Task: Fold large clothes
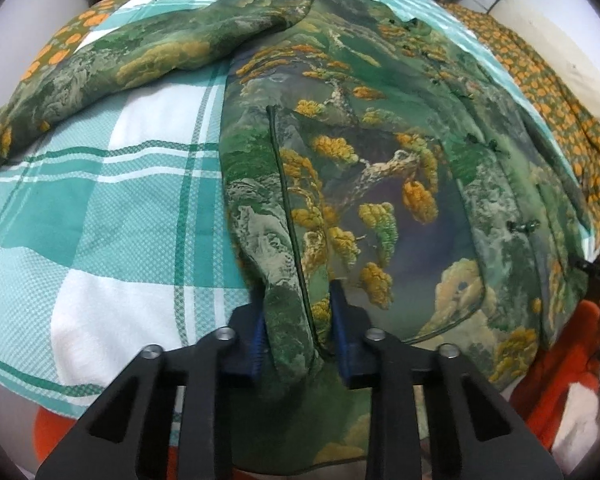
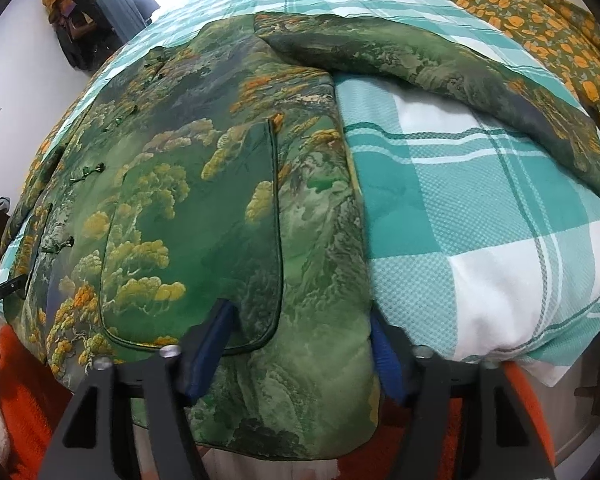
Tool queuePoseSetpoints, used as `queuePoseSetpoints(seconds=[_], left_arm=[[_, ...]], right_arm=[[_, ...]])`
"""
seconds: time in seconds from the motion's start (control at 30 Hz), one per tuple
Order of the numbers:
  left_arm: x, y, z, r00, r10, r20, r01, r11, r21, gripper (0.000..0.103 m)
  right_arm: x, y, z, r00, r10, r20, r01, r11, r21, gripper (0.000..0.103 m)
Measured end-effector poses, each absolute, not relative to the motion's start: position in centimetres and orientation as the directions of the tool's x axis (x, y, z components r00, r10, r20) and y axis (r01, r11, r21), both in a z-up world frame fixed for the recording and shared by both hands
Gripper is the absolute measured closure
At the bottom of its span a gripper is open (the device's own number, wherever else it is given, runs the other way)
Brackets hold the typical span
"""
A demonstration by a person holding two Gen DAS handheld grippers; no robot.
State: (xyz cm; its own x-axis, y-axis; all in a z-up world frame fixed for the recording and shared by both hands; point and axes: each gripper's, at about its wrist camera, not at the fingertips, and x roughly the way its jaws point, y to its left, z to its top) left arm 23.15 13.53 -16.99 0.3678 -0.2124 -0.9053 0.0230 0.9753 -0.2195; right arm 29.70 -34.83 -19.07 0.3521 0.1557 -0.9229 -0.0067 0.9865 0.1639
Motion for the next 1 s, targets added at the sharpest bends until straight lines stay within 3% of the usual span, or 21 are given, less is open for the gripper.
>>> queuePoseSetpoints(seconds=[0.03, 0.13, 0.37, 0.47, 0.6, 0.83, 1.0], left_arm=[[23.0, 13.5, -16.8, 0.371, -0.215, -0.904, 0.029, 0.975, -0.22, 0.081], [22.5, 13.5, -16.4, 0.376, -0.221, -0.9, 0.044, 0.974, -0.221, 0.083], [20.7, 13.9, -16.1, 0.352, -0.228, -0.908, 0.09, 0.974, -0.209, 0.083], [20.9, 14.1, -16.4, 0.359, -0.213, -0.909, 0.079, 0.977, -0.198, 0.07], [21.1, 14.7, -15.0, 0.379, -0.191, -0.905, 0.04, 0.981, -0.19, 0.042], [20.0, 14.1, -7.2, 0.548, -0.158, -0.822, 0.082, 0.987, -0.135, 0.02], [20.6, 12.0, -3.4, 0.643, -0.197, -0.74, 0.113, 0.98, -0.162, 0.01]], right_arm=[[29.8, -34.7, -19.0, 0.354, 0.157, -0.922, -0.013, 0.987, 0.163, 0.068], [29.7, -33.8, -18.4, 0.367, 0.136, -0.92, -0.045, 0.991, 0.129, 0.079], [28.3, -33.0, -17.5, 0.37, 0.121, -0.921, -0.09, 0.991, 0.094, 0.079], [28.4, -32.9, -17.8, 0.38, 0.108, -0.919, -0.085, 0.993, 0.082, 0.079], [29.3, -33.9, -17.7, 0.403, 0.084, -0.911, -0.019, 0.996, 0.083, 0.064], [28.1, -35.5, -14.8, 0.498, 0.066, -0.865, 0.029, 0.995, 0.093, 0.05], [27.8, -35.3, -13.7, 0.535, 0.063, -0.843, 0.048, 0.993, 0.105, 0.05]])
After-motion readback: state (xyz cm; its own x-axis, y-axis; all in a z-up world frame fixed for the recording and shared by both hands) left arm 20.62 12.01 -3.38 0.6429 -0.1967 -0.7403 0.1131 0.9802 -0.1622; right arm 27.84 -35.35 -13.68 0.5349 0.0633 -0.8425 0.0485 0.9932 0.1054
